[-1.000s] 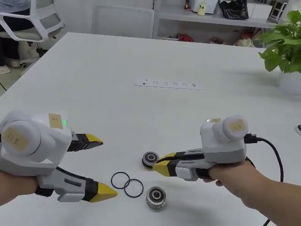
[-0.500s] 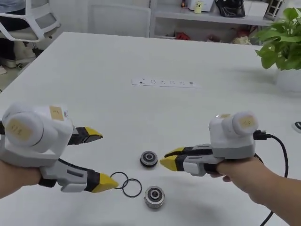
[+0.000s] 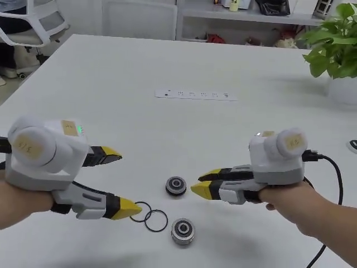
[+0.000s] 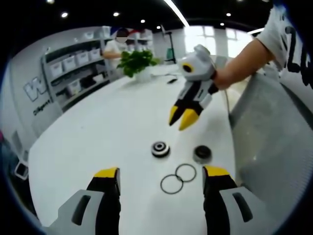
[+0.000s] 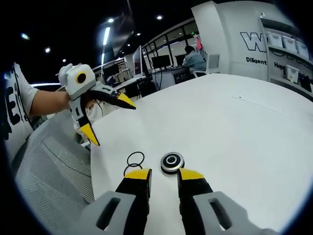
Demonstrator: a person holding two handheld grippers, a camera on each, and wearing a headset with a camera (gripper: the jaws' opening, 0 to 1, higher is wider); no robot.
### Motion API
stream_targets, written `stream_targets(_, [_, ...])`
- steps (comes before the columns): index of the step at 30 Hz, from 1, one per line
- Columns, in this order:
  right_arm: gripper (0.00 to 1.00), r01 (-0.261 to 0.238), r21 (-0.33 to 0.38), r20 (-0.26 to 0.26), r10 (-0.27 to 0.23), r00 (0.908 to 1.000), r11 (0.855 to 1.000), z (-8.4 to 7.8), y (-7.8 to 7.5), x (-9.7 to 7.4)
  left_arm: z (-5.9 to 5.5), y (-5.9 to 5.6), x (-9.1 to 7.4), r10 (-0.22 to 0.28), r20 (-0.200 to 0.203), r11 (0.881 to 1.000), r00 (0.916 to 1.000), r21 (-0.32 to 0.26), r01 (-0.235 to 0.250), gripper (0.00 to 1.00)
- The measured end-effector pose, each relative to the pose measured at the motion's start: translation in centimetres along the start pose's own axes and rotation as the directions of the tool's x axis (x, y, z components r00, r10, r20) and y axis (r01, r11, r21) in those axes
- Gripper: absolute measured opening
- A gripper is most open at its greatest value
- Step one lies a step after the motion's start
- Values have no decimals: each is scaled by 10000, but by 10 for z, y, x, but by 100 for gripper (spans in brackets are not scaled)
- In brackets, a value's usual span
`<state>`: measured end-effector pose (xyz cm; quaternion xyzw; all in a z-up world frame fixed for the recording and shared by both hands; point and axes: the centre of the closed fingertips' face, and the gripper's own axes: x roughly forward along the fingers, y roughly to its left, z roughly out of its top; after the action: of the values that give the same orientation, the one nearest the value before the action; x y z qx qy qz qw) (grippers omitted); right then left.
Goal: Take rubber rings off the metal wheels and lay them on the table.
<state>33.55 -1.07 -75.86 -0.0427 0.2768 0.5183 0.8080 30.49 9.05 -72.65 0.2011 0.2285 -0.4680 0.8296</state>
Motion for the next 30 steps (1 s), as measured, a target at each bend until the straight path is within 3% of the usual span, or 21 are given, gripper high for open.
stream_targets(14, [21, 84, -228, -138, -87, 9999, 9997, -4, -5, 6, 2, 6, 16, -60, -9, 9999, 10000, -143, 60, 67])
stream_targets(30, [24, 248, -356, -355, -260, 9990, 9991, -11, -13, 14, -4, 10, 30, -232, -116, 9986, 9997, -475, 226, 65])
